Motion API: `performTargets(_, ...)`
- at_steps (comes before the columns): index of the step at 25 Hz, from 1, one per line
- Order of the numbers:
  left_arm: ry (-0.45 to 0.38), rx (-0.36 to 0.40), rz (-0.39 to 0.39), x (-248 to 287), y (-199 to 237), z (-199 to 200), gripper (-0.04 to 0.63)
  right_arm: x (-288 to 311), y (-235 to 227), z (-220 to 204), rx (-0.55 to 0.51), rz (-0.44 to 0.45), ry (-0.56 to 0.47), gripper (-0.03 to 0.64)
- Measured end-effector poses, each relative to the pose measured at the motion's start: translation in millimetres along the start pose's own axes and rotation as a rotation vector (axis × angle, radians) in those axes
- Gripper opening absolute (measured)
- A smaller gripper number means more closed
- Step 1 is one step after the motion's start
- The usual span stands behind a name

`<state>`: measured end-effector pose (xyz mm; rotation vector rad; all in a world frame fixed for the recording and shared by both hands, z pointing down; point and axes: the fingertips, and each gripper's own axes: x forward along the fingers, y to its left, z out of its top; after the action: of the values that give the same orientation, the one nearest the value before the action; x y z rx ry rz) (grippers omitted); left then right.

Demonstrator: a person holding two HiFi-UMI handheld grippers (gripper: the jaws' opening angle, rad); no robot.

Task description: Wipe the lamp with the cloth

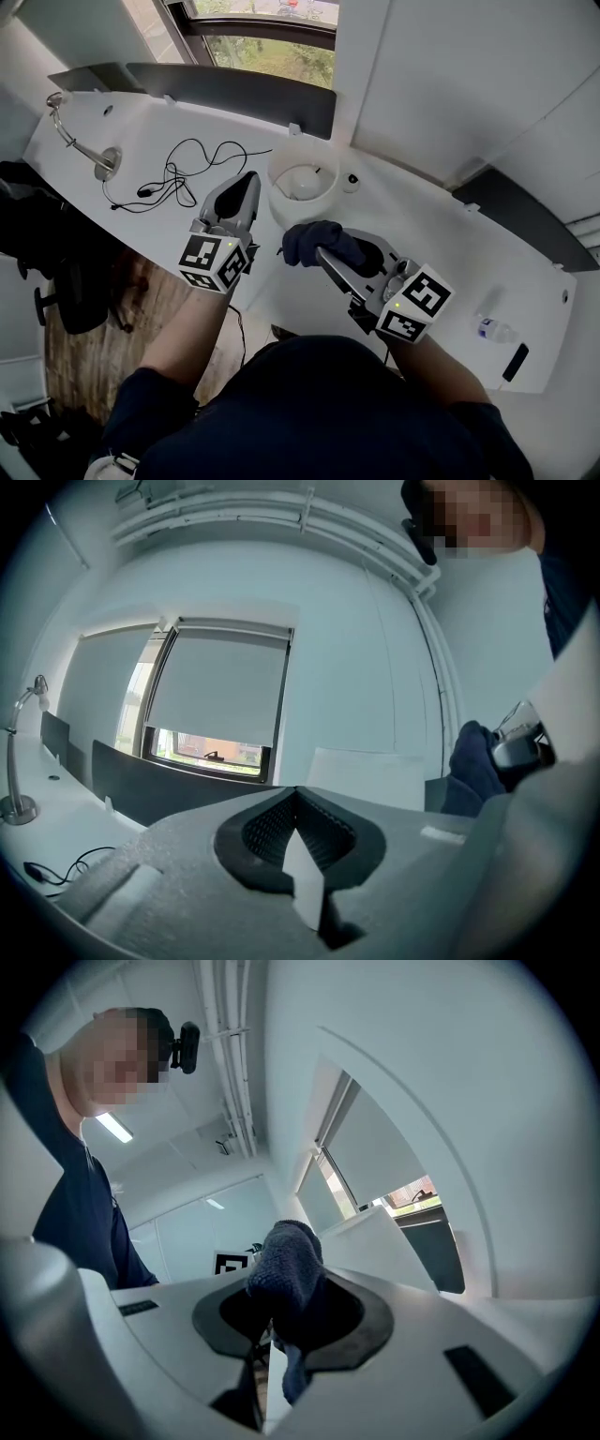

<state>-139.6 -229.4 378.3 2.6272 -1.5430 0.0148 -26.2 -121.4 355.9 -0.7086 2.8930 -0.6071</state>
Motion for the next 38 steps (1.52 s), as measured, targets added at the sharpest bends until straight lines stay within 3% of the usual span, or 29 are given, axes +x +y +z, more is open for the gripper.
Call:
performTargets(10, 0.01, 0.006, 0.004, 15, 6, -3, 0.006, 22, -11, 14, 0.014, 0.014, -0.082, 0.107)
performTargets(38, 0.056, 0.0, 0.045, 31, 11, -23, 0.006, -5, -79, -102, 0.146, -0.049, 0.073, 0.107)
